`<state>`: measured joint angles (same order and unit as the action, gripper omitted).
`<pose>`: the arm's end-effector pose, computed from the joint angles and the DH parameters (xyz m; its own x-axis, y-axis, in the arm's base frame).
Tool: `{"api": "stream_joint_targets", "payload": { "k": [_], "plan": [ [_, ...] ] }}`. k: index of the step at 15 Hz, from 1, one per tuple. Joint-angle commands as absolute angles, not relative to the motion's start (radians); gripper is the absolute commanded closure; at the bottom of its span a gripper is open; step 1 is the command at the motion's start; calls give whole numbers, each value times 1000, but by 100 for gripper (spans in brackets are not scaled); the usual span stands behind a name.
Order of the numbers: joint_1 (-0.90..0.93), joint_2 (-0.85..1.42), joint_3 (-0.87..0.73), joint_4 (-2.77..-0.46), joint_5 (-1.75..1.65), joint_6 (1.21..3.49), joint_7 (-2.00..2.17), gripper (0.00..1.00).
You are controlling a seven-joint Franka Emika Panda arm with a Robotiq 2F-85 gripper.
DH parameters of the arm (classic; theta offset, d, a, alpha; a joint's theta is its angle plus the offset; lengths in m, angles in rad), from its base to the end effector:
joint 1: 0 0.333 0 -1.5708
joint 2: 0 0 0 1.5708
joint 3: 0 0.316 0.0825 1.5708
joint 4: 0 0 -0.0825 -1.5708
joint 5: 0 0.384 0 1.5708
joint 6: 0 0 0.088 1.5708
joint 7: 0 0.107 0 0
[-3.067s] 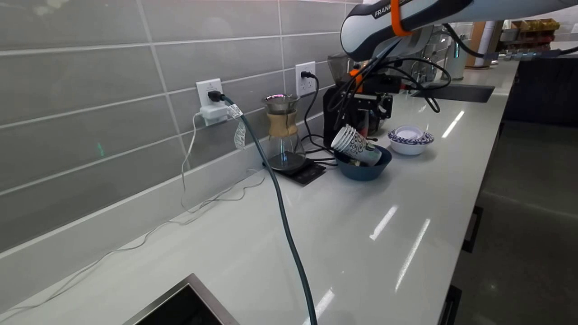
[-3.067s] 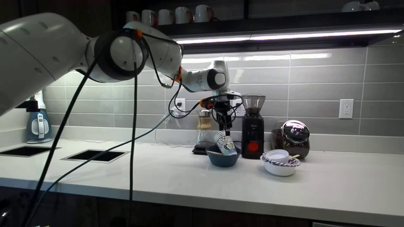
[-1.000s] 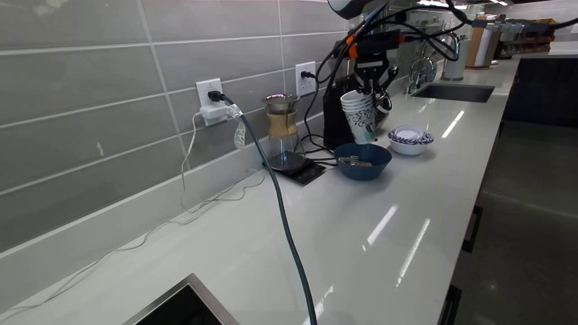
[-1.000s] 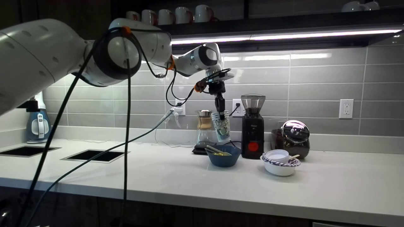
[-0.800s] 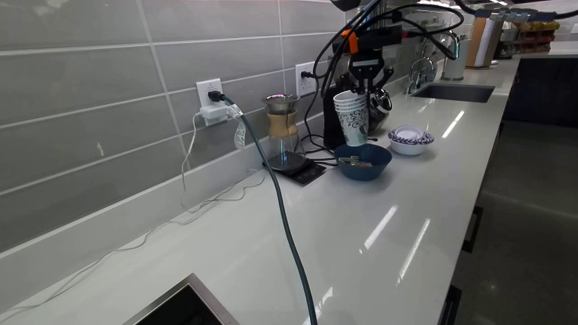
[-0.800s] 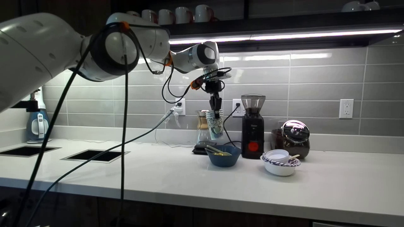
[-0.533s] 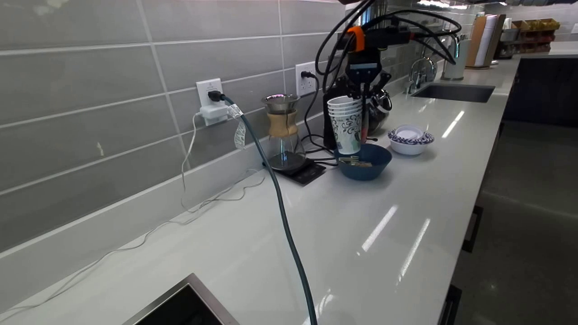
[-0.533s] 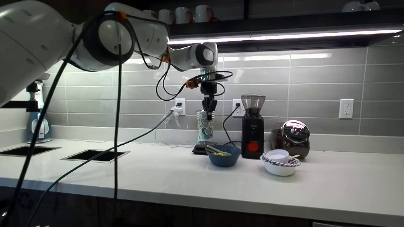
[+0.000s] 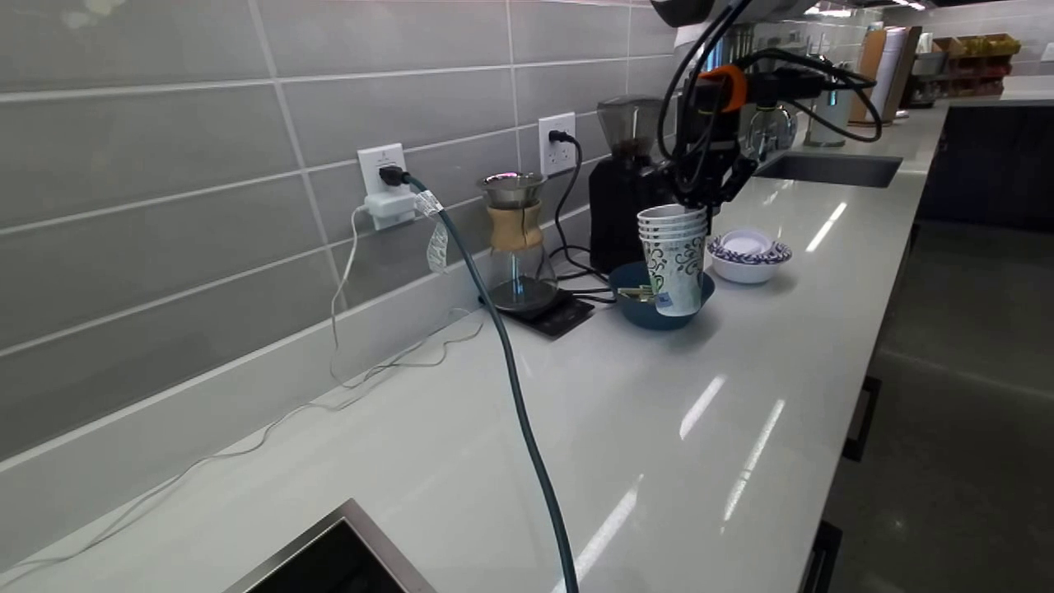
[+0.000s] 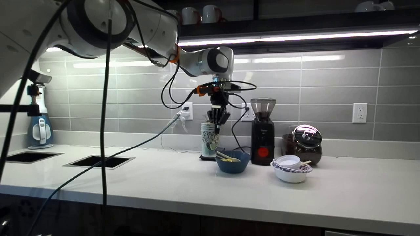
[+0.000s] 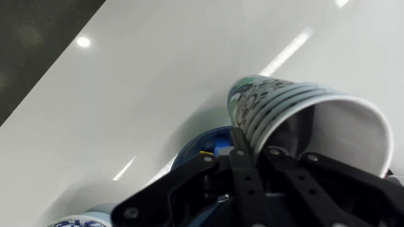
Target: Remove the cups from the bowl
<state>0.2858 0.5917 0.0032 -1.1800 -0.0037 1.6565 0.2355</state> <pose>0.6833 0.2022 0.4371 0.9924 0.0516 -0.1113 0.0551 -0.9981 0.0286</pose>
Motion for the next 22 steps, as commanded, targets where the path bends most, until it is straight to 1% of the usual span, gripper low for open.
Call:
{"api": "stream_joint_targets", "payload": {
  "k": [1, 5, 9, 12, 18, 21, 22],
  "plan": [
    [270, 591, 32, -1176, -17, 1651, 242, 98],
    [287, 645, 76, -1142, -50, 1614, 113, 98],
    [305, 676, 111, -1150, -96, 1655, -13, 98],
    [332, 686, 106, -1170, -154, 1737, -109, 98],
    [321, 708, 127, -1195, -134, 1961, -272, 98],
    [306, 725, 140, -1184, -106, 1994, -325, 98],
    [299, 732, 147, -1177, -94, 1986, -348, 68]
  ]
}}
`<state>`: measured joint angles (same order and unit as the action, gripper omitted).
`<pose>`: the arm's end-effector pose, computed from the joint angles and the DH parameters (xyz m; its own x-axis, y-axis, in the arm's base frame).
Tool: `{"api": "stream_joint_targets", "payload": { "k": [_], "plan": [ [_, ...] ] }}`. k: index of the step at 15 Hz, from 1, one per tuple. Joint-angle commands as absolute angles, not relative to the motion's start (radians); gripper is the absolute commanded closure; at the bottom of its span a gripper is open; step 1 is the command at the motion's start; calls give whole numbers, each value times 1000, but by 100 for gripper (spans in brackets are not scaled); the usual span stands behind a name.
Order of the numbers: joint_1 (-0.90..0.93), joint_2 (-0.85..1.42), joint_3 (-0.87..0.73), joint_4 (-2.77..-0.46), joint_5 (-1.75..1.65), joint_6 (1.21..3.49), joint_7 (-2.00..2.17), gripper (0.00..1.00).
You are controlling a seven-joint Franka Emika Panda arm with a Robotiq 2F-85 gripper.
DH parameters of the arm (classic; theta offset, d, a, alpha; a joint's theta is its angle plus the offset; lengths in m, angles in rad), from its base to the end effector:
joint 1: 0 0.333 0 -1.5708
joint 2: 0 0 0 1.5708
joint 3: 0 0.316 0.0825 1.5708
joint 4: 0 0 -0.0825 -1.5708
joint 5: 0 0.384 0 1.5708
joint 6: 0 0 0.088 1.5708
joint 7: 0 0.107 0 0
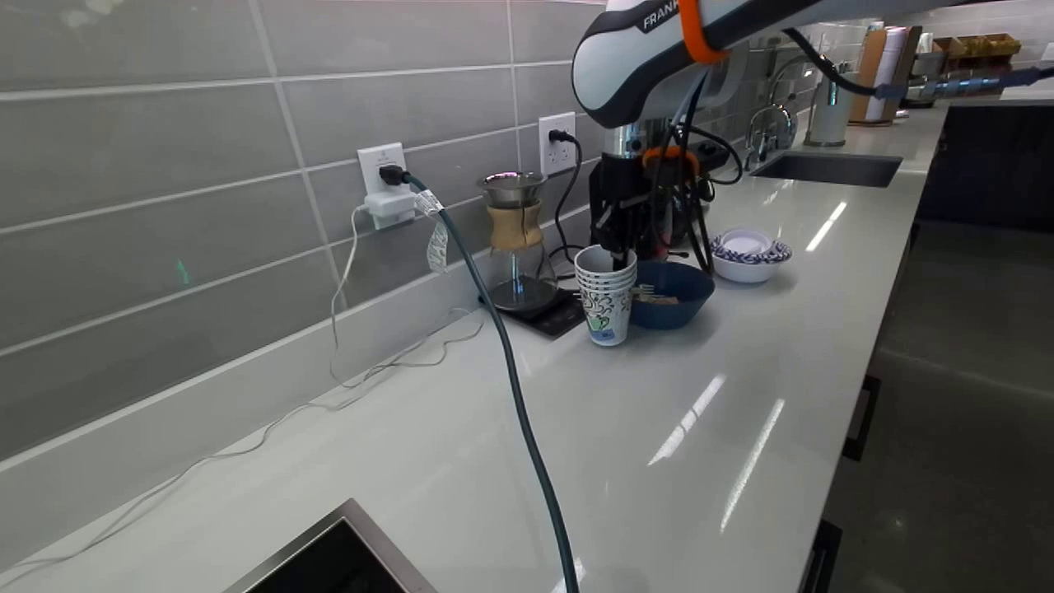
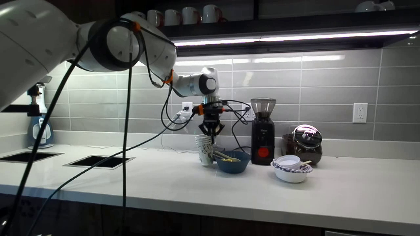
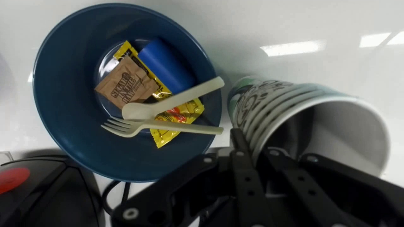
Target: Remove the cups from the bowl
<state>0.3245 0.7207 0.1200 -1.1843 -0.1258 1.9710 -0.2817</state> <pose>0.6956 0.2944 0.3694 0.7370 0.6735 0.0564 0.6710 -0.7392 0.0579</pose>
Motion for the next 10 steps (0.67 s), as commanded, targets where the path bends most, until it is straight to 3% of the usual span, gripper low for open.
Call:
{"api": "stream_joint_targets", "payload": {
  "k": [1, 10],
  "plan": [
    [295, 735, 150, -1175, -90, 1980, -359, 68],
    [296, 601, 165, -1295, -52, 1950, -253, 6]
  ]
}}
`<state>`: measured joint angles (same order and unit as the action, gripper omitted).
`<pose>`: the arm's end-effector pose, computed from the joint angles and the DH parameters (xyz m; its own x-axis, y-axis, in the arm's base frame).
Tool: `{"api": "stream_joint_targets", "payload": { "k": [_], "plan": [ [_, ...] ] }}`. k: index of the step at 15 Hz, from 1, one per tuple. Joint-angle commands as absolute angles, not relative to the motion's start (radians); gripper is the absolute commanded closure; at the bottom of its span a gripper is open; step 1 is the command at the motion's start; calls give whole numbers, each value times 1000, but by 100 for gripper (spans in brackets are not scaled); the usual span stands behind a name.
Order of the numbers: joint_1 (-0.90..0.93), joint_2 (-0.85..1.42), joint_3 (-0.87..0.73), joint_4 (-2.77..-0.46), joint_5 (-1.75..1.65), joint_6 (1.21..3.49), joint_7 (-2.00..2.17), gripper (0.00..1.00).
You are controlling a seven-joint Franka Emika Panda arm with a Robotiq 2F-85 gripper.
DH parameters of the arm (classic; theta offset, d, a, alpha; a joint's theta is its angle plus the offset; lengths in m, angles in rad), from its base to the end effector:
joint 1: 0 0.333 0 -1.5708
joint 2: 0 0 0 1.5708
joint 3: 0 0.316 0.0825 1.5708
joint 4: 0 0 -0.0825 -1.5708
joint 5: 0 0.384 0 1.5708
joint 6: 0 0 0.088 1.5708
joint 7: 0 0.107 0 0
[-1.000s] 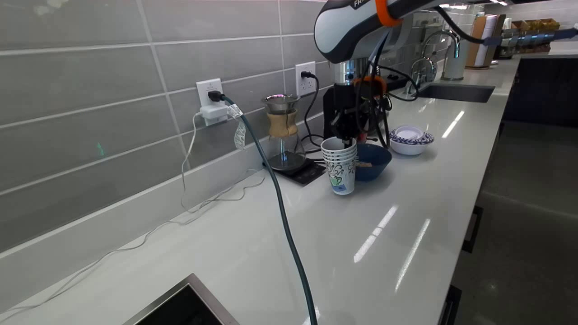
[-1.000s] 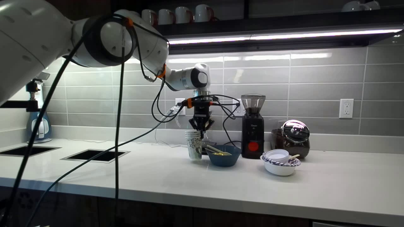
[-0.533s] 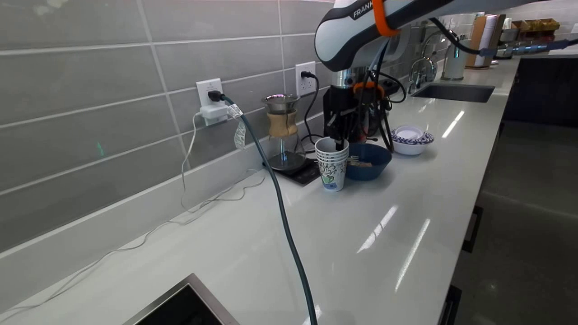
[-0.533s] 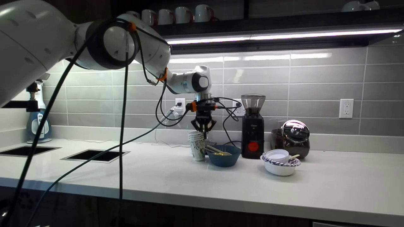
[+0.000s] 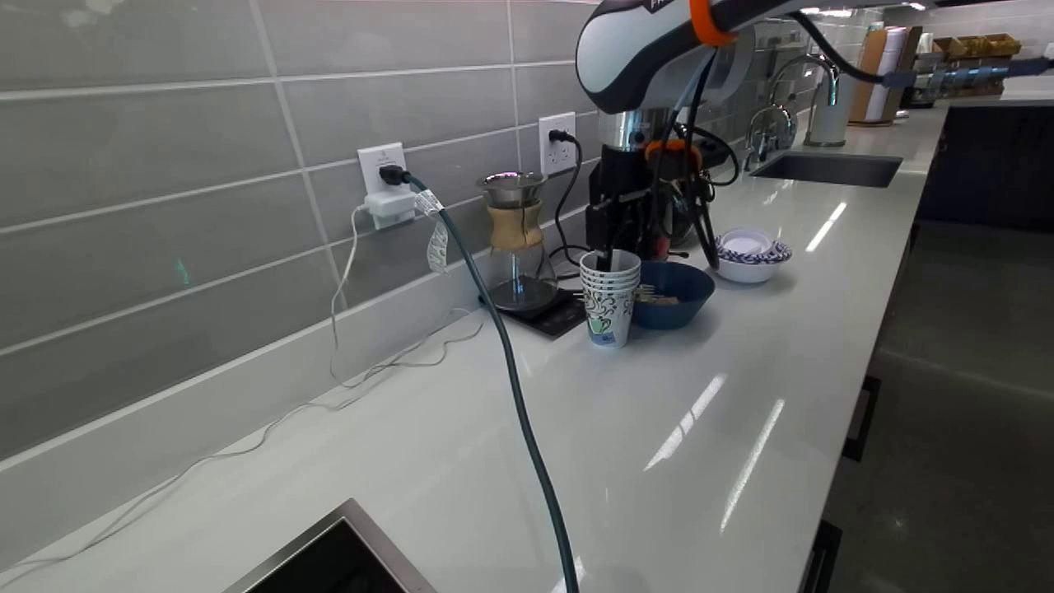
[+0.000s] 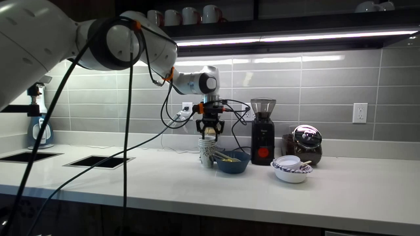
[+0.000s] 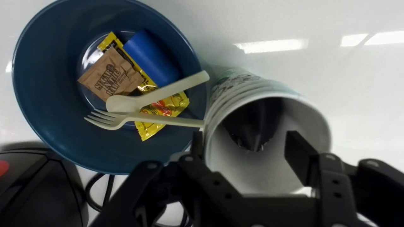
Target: Remove the cups from the bowl
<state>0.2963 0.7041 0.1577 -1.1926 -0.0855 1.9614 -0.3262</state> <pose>0.6919 0.2952 0.3786 0.7163 0.6937 0.0752 0.6955 -0.7185 0.0036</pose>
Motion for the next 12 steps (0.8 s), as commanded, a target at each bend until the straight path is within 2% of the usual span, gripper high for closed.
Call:
{"api": "stream_joint_targets", "payload": {
  "k": [1, 9, 12],
  "plan": [
    [306, 559, 154, -1334, -57, 1962, -188, 0],
    [277, 218, 137, -1642, -10, 2042, 210, 0],
    [253, 119, 101, -1770, -119, 2116, 311, 0]
  ]
}}
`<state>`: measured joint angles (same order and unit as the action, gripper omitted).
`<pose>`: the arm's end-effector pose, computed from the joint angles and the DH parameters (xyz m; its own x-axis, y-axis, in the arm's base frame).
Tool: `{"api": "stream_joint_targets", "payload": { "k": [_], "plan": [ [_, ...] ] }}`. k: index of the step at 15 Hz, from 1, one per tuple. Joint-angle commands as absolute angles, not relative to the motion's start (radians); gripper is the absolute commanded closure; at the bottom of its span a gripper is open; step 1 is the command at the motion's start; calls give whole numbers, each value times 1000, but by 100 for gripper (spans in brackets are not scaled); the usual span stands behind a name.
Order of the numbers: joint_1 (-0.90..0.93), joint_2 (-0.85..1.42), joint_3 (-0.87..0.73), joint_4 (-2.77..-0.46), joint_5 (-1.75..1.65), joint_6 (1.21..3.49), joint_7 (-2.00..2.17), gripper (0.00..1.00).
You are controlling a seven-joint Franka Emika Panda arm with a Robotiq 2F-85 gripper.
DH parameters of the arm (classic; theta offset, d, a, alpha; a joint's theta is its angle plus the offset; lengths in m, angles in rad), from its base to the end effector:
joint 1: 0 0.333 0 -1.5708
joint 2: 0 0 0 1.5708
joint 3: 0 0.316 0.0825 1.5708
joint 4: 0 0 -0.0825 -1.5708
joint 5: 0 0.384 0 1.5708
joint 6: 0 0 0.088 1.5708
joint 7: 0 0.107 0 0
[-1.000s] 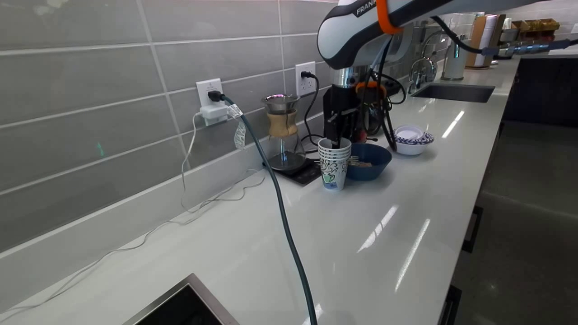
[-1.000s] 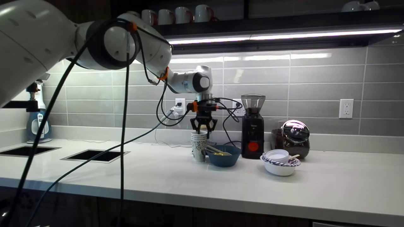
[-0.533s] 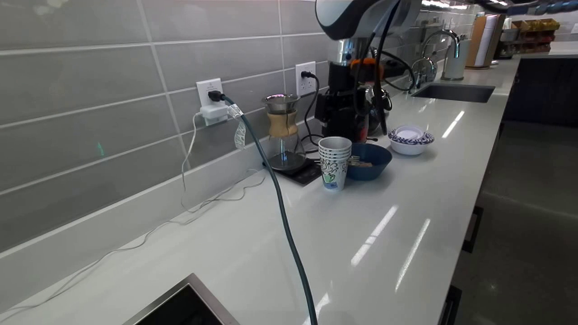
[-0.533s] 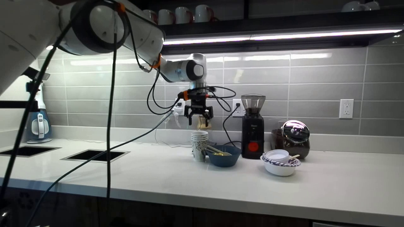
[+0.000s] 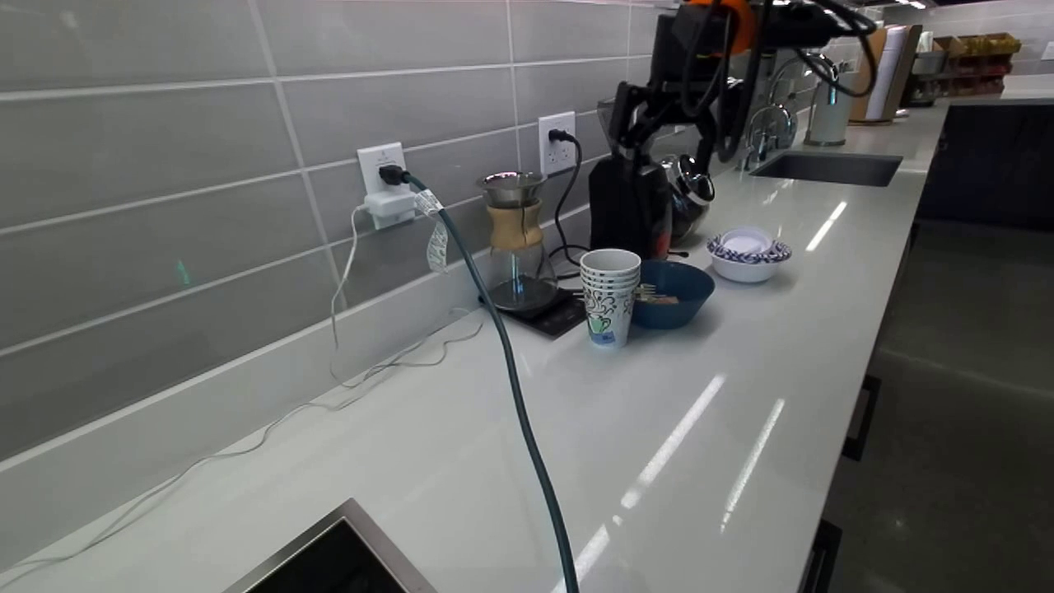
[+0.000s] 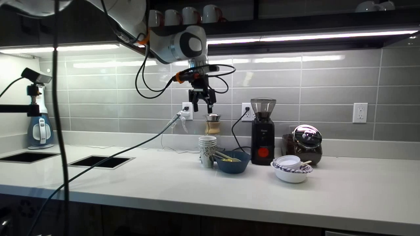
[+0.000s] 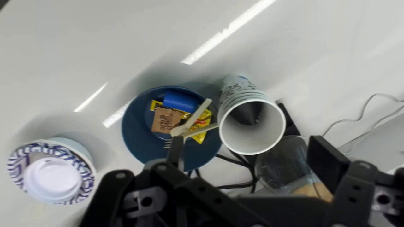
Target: Remove the cups from the bowl
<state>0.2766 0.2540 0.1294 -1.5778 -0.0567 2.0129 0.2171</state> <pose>0.6082 0.2486 0.5106 0.9636 0.1951 0.1827 0.2015 -0.9793 -0.0174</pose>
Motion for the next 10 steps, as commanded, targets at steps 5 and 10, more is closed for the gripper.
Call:
{"api": "stream_joint_targets", "payload": {
  "k": [5, 10],
  "plan": [
    [213, -89, 98, -2011, -217, 2186, 506, 0],
    [183, -133, 146, -2040, -196, 2131, 481, 0]
  ]
}}
